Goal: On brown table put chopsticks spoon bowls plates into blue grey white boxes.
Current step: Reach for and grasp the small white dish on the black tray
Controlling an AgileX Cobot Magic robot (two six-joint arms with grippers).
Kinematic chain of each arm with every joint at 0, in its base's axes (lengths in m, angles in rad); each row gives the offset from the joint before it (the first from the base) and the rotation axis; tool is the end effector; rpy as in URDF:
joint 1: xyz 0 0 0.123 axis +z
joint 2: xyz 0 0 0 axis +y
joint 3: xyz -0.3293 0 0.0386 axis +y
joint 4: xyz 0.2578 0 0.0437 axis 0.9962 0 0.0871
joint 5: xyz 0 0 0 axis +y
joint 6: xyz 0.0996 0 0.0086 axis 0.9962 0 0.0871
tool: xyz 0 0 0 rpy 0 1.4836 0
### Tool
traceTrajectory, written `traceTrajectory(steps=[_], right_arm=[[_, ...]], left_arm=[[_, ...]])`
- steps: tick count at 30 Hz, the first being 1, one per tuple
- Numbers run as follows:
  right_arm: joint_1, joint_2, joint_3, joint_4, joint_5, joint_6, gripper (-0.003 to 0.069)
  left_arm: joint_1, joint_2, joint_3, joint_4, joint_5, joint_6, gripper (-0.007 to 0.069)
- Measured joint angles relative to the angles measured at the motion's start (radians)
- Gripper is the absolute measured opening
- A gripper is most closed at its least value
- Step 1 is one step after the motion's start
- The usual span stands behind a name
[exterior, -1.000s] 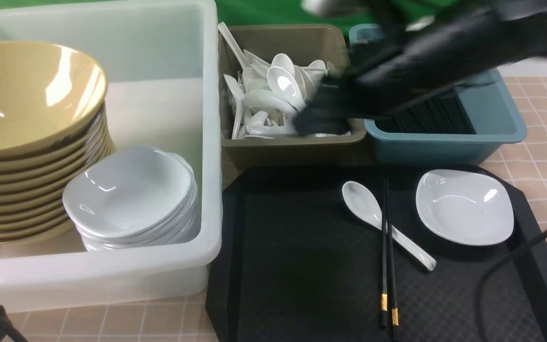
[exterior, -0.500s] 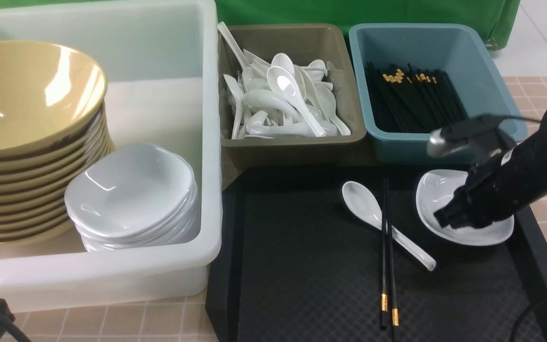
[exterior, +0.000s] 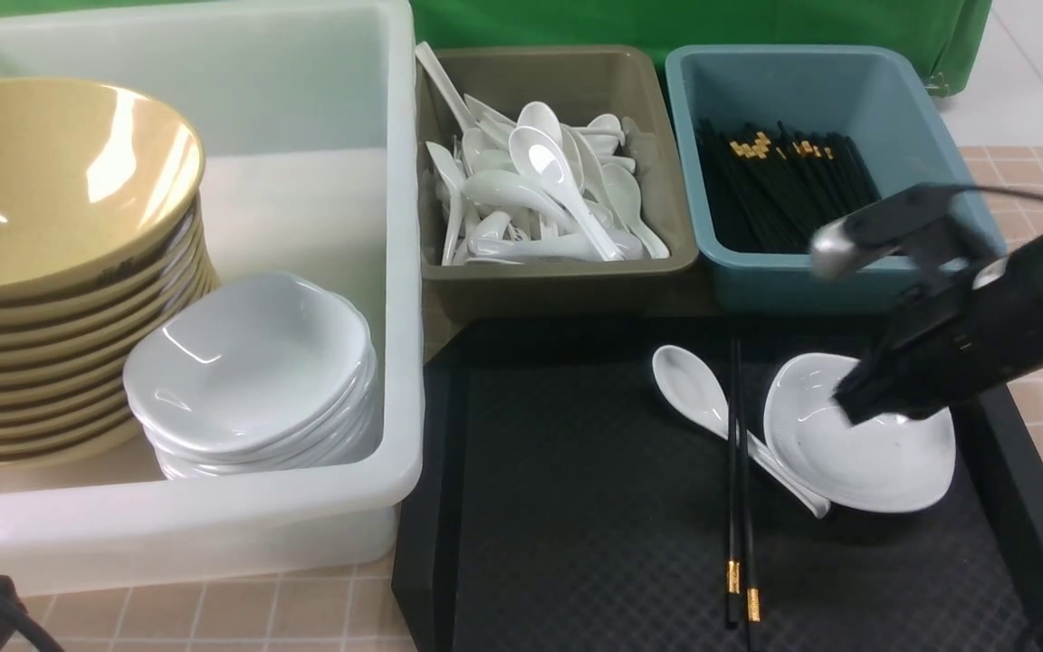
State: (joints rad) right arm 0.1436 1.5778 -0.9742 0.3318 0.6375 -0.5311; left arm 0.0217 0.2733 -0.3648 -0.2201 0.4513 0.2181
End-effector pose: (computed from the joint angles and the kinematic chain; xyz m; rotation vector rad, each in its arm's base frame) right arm 0.3139 0.0650 0.2530 -0.5963 2.6129 0.2263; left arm 0.0423 -0.0086 0.2901 0.0649 1.8319 -0.0585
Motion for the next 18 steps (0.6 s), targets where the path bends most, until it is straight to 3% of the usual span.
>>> traceTrajectory(steps=[2,5,10,13,15,17,18], right_arm=[[-0.035,0.003,0.000,-0.005,0.000,0.010,0.0107],[-0.131,0.042,0.000,-0.012,-0.016,0.066,0.0258],[-0.166,0.150,0.000,0.012,-0.024,0.141,0.0424],[-0.149,0.191,-0.003,0.037,-0.024,0.140,0.0416],[-0.137,0.199,-0.008,0.045,-0.037,0.135,0.0363],[-0.131,0.196,-0.010,0.071,-0.040,0.134,0.0242],[-0.131,0.195,-0.010,0.073,-0.039,0.134,0.0239]], left_arm=[[0.000,0.000,0.000,0.005,0.000,0.000,0.0001],[0.000,0.000,0.000,0.013,0.000,0.001,0.0001],[0.000,0.000,0.012,0.015,-0.014,0.001,0.0001],[0.000,0.000,0.013,0.015,-0.016,0.001,0.0001],[0.000,0.000,0.013,0.015,-0.016,0.001,0.0001],[0.000,0.000,0.013,0.015,-0.017,0.001,0.0001],[0.000,0.000,0.013,0.015,-0.017,0.001,0.0001]])
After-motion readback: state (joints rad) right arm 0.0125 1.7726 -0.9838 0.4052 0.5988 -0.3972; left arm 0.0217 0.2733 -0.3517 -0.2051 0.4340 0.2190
